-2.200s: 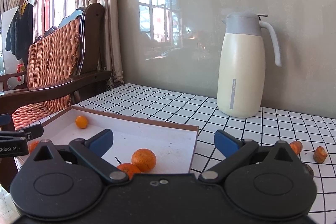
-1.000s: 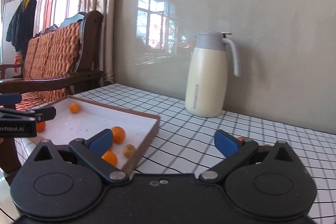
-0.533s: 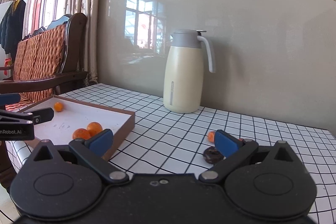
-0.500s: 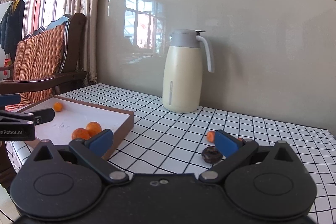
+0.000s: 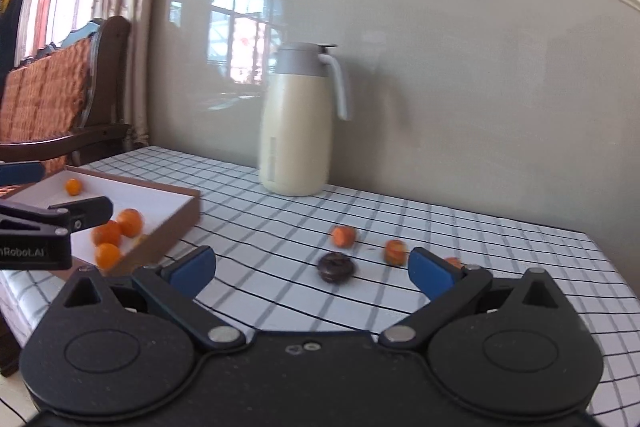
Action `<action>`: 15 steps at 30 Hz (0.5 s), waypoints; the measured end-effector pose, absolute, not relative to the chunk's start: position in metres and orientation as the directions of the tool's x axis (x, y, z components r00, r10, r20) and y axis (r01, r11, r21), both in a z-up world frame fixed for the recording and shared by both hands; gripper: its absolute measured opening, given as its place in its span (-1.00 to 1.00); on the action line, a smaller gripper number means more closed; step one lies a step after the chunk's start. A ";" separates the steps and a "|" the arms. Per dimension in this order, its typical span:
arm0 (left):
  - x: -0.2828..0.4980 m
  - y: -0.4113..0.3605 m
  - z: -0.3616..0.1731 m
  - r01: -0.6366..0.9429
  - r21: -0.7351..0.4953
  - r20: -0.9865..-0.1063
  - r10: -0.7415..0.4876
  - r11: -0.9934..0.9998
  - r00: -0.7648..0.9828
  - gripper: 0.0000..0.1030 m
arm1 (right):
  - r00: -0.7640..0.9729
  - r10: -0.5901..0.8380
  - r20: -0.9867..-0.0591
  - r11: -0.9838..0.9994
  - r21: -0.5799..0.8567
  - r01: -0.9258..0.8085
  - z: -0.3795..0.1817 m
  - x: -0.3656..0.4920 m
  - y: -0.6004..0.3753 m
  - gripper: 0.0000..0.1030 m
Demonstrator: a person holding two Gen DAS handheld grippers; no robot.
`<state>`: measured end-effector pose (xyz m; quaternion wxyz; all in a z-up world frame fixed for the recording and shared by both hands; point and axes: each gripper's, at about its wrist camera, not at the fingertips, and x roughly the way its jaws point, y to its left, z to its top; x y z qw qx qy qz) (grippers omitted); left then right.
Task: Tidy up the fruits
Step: 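Move both open grippers back toward the carrots and plum on the table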
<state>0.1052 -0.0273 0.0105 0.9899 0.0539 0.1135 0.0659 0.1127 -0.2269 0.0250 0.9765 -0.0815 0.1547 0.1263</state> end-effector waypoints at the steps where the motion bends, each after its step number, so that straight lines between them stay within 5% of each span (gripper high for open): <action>1: 0.106 -0.031 0.010 -0.116 0.119 -0.215 0.139 0.986 0.967 1.00 | 0.924 0.209 -0.321 0.959 -0.120 -0.258 0.025 0.112 -0.231 0.89; 8: 0.110 -0.060 0.007 -0.101 0.127 -0.201 0.125 0.987 0.972 1.00 | 0.931 0.131 -0.340 0.975 -0.127 -0.184 0.020 0.114 -0.260 0.89; 15: 0.122 -0.090 0.001 0.020 0.109 -0.276 0.011 0.994 0.961 1.00 | 0.931 0.063 -0.359 0.978 -0.164 -0.130 0.014 0.115 -0.278 0.89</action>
